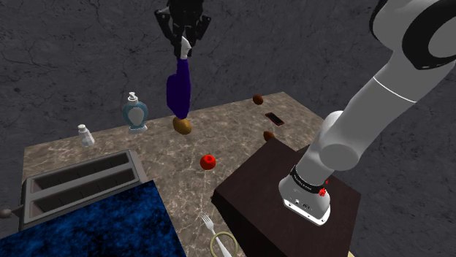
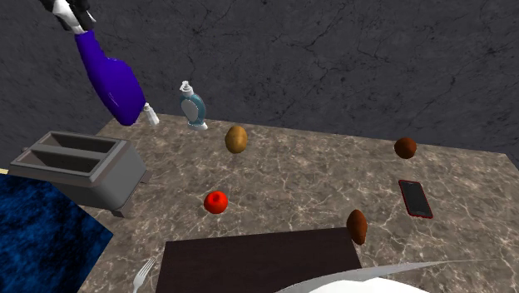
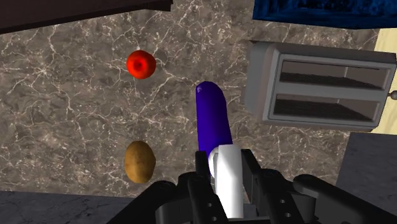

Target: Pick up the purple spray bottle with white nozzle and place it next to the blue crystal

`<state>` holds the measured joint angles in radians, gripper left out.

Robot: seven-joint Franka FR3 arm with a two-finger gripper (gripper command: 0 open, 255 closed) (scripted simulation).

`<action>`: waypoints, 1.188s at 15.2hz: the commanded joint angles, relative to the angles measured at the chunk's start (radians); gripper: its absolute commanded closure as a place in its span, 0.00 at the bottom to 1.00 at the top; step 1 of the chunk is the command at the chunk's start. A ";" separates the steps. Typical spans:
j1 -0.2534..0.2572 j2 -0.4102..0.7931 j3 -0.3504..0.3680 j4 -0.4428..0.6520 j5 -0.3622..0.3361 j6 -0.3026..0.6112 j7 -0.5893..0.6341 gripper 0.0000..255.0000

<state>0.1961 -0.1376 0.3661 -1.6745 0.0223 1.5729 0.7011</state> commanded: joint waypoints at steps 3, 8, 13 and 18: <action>0.044 0.028 0.064 0.029 -0.006 -0.003 0.110 1.00; 0.094 0.074 0.130 0.067 -0.025 0.000 0.227 1.00; 0.093 0.055 0.127 -0.021 -0.016 0.071 0.221 1.00; 0.093 0.043 0.125 -0.101 -0.010 0.140 0.219 1.00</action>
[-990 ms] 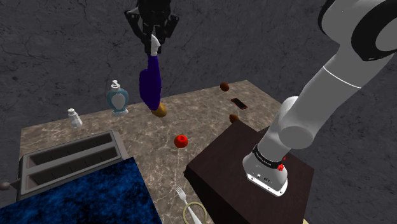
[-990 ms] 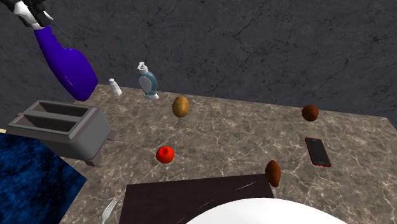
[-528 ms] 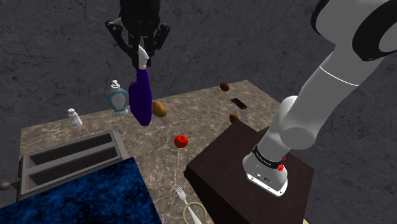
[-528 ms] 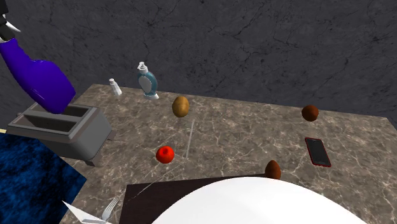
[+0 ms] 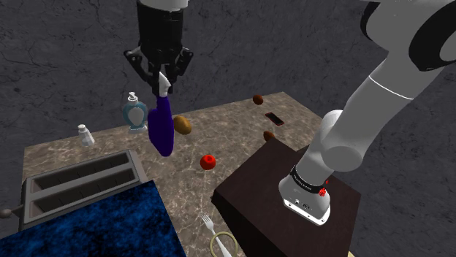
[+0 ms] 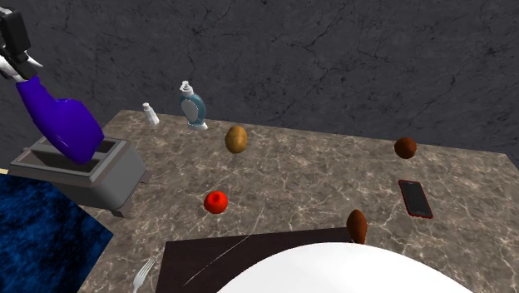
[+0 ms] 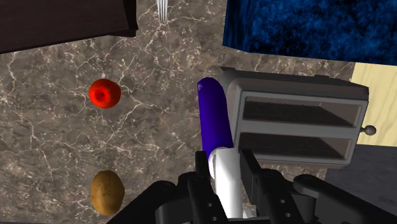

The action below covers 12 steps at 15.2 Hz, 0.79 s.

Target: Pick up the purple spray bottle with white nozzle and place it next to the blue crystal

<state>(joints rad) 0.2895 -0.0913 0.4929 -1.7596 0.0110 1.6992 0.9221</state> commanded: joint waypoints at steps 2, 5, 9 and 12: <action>-0.001 -0.006 -0.001 -0.046 0.003 0.041 -0.003 1.00; 0.000 -0.008 -0.001 -0.088 0.004 0.082 -0.003 1.00; 0.001 -0.008 0.000 -0.142 0.004 0.135 -0.002 1.00; 0.002 -0.005 0.001 -0.179 0.003 0.175 0.000 1.00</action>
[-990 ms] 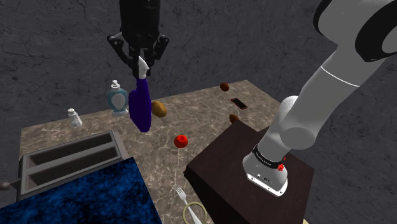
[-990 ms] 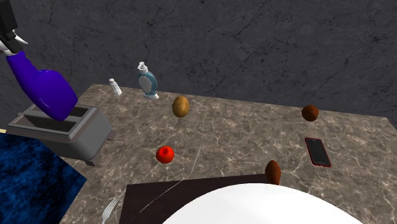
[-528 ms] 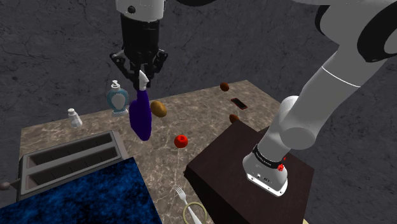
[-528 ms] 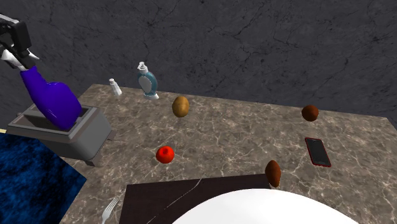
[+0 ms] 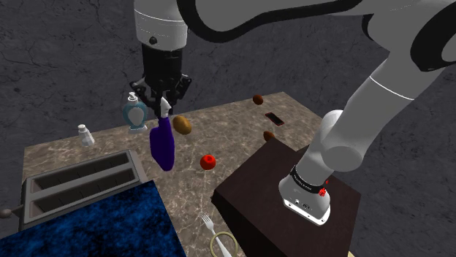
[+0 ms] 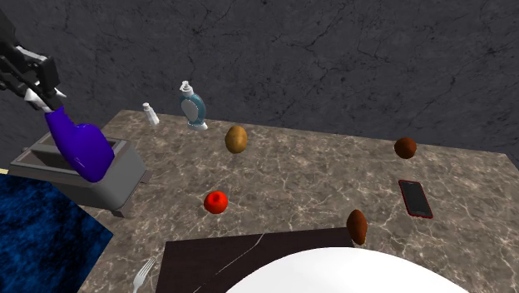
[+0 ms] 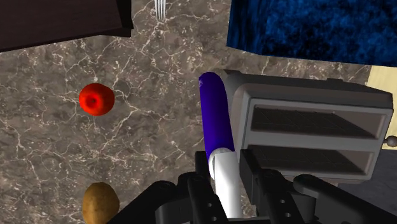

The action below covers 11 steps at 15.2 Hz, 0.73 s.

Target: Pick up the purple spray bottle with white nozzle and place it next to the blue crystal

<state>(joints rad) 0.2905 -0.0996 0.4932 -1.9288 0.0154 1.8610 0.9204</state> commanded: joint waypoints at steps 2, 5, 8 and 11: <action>0.001 0.006 0.002 -0.034 -0.003 0.040 0.004 1.00; 0.002 0.013 0.004 -0.068 -0.006 0.080 0.007 1.00; 0.002 0.021 0.006 -0.100 -0.010 0.120 0.011 1.00; 0.003 0.032 0.008 -0.130 -0.016 0.159 0.016 1.00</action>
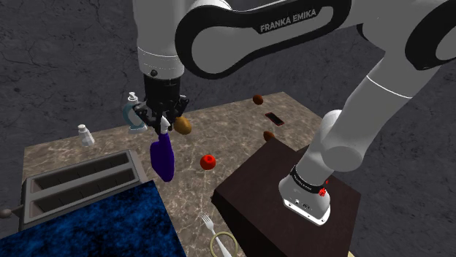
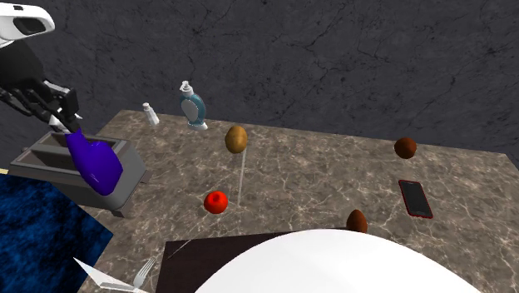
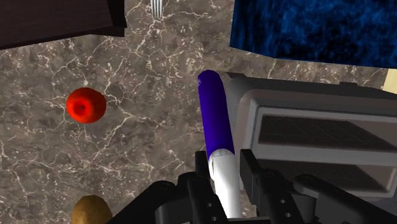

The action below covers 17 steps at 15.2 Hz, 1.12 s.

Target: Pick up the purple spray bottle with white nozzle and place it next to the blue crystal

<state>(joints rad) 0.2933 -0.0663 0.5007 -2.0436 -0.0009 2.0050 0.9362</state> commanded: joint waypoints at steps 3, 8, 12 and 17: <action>0.001 0.012 0.002 -0.043 -0.007 0.055 0.007 1.00; 0.002 0.039 0.005 -0.086 -0.022 0.120 0.019 1.00; 0.003 0.064 0.007 -0.116 -0.038 0.172 0.032 1.00; 0.005 0.101 0.008 -0.149 -0.063 0.237 0.051 1.00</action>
<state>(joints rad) 0.2975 0.0273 0.5086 -2.1890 -0.0586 2.2312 0.9839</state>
